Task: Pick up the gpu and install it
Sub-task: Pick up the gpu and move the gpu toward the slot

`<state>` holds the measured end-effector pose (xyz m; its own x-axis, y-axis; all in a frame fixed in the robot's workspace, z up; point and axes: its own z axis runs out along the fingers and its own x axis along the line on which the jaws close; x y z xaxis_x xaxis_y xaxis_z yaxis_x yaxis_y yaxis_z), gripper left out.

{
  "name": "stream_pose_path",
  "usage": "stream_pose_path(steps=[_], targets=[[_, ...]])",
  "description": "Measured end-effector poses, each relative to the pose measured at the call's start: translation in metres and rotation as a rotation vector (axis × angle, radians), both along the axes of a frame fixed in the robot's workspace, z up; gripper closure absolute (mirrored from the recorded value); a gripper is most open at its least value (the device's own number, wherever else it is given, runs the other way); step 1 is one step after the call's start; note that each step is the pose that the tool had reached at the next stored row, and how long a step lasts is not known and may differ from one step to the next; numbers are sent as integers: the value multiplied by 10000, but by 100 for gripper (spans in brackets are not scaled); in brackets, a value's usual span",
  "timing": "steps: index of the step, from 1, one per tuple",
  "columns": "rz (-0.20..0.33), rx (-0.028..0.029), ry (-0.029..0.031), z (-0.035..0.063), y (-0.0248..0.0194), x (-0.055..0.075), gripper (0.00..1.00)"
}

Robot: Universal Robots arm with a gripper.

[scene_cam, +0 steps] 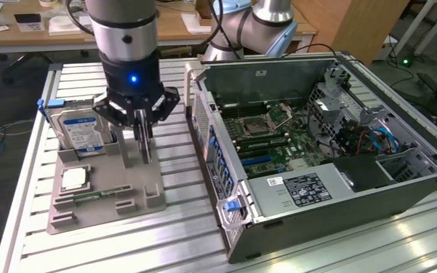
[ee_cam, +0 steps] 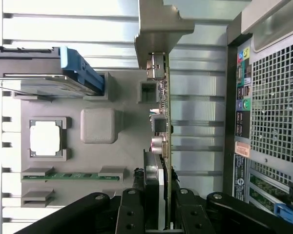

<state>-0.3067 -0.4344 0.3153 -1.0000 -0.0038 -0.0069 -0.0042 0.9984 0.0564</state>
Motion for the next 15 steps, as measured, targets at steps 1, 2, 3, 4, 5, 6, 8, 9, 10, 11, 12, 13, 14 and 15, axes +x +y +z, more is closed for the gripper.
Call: stream_pose_path(steps=[1, 2, 3, 4, 5, 6, 8, 9, 10, 11, 12, 13, 14, 15], targets=[[0, 4, 1, 45, 0, 0, 72], [1, 8, 0, 89, 0, 0, 72], [0, 12, 1, 134, 0, 0, 72], [0, 18, 1, 178, 0, 0, 72], [1, 21, 1, 223, 0, 0, 72], [0, 23, 0, 267, 0, 0, 72], [1, 26, 1, 361, 0, 0, 72], [0, 28, 0, 405, 0, 0, 72], [0, 30, 0, 451, 0, -1, 72], [0, 30, 0, 496, 0, -1, 72], [0, 30, 1, 540, 0, 0, 72], [0, 32, 1, 589, 0, -1, 72], [0, 34, 1, 633, 0, -1, 72], [0, 38, 1, 679, 0, -1, 72]])
